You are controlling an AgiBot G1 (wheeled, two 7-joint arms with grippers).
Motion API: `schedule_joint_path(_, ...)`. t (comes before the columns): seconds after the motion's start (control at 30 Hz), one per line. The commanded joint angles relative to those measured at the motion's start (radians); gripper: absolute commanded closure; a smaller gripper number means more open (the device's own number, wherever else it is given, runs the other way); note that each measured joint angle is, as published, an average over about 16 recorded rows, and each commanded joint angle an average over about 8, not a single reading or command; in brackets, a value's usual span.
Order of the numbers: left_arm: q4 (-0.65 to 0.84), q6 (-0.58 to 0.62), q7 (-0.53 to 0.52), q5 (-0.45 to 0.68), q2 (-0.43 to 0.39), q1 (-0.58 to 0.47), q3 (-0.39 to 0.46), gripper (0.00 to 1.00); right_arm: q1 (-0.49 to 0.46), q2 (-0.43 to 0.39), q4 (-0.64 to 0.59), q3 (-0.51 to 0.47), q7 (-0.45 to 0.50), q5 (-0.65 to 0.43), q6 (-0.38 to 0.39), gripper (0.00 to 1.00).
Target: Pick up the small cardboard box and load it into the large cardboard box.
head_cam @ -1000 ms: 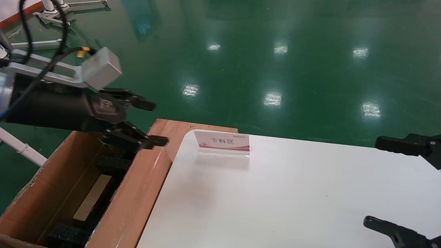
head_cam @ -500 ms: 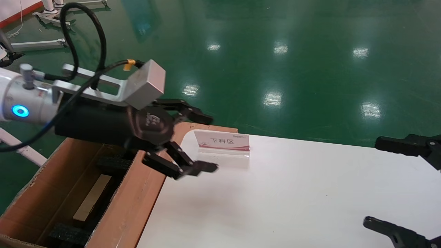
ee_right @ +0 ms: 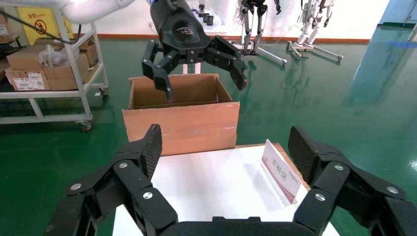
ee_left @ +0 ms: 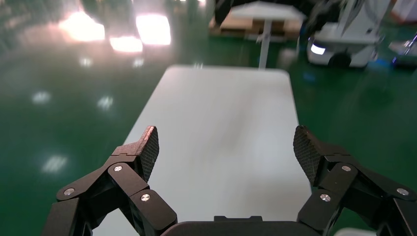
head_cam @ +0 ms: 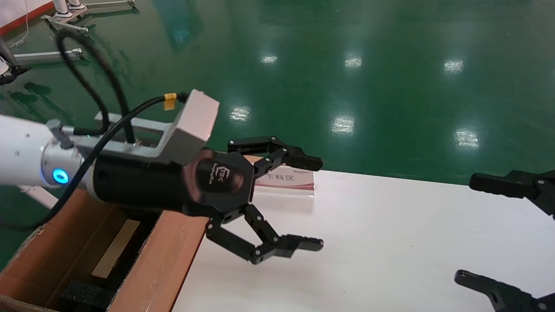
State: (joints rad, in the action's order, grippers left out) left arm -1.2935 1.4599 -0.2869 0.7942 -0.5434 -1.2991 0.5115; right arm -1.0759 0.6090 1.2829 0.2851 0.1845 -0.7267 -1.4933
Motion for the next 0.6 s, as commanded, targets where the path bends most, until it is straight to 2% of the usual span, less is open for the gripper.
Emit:
schedule_joint_path(0.03, 0.003, 0.010, 0.027, -0.017, -0.019, 0.061, -0.063, 0.00, 0.000, 0.000, 0.000, -0.001, 0.000, 0.000, 0.000, 1.00)
schedule_joint_path(0.17, 0.007, 0.027, 0.075, -0.048, -0.051, 0.169, -0.174, 0.00, 0.001, 0.001, 0.000, -0.002, 0.001, -0.001, -0.001, 1.00)
schedule_joint_path(0.27, 0.009, 0.034, 0.094, -0.060, -0.064, 0.213, -0.220, 0.00, 0.001, 0.001, 0.001, -0.003, 0.002, -0.002, -0.001, 1.00)
schedule_joint_path(0.6, 0.011, 0.037, 0.101, -0.068, -0.071, 0.243, -0.252, 0.00, 0.001, 0.002, 0.001, -0.006, 0.003, -0.004, -0.002, 1.00)
